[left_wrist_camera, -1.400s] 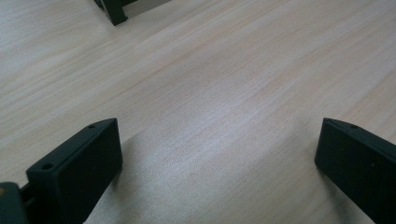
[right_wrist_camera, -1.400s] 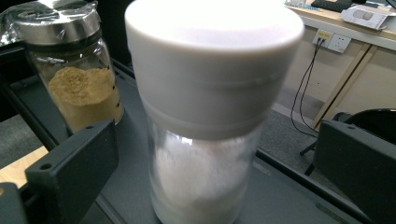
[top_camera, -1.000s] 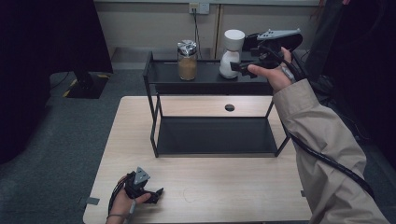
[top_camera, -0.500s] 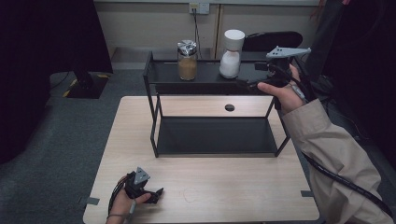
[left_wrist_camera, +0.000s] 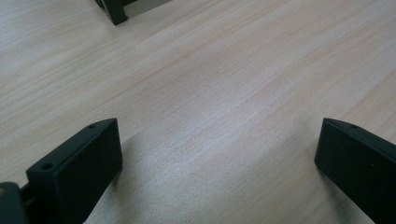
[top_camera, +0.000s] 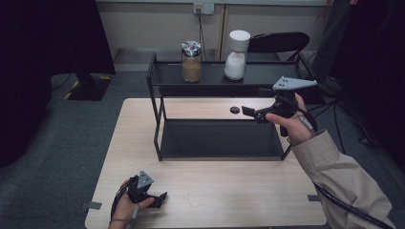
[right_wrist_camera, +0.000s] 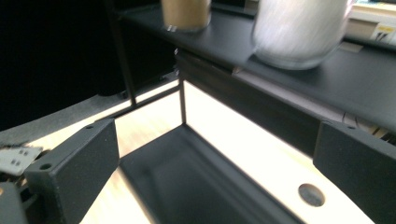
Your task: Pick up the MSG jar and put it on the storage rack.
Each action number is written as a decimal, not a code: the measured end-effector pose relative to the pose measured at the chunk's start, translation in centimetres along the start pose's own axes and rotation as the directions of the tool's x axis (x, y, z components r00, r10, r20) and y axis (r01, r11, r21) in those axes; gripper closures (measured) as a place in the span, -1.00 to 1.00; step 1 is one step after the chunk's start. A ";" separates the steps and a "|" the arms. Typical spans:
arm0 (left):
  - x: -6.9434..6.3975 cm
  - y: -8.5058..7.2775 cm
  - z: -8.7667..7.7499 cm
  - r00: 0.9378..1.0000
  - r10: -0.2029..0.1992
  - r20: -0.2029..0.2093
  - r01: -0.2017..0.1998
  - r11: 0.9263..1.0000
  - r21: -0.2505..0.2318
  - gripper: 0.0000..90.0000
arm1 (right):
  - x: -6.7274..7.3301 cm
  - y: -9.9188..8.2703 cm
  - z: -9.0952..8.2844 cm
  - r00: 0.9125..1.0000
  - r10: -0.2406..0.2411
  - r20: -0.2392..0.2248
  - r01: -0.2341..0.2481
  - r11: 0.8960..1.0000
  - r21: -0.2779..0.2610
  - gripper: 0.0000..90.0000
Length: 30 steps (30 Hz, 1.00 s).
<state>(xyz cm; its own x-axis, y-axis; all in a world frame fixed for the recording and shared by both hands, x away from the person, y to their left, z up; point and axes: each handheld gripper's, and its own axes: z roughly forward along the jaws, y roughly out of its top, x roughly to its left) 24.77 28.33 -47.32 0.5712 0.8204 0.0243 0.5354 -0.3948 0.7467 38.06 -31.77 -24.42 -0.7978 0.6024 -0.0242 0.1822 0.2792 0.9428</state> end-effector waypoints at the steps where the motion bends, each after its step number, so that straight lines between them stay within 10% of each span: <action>1: 0.0 0.0 0.0 1.000 -0.004 0.000 0.004 1.000 -0.002 -1.00 | 0.1 -0.5 0.0 1.000 0.002 -0.002 -0.002 1.000 -0.004 -1.00; 30: 0.0 0.0 0.0 1.000 0.002 -0.003 -0.002 1.000 0.002 -1.00 | 2.0 -12.8 0.6 0.996 0.013 -0.089 -0.009 0.999 0.045 -1.00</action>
<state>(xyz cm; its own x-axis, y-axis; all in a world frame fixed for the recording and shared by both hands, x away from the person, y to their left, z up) 24.75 28.29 -47.30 0.5705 0.8208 0.0280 0.5351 -0.3973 0.7455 34.48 -33.71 -36.78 -0.8433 0.5372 0.0180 0.2154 0.3071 0.9270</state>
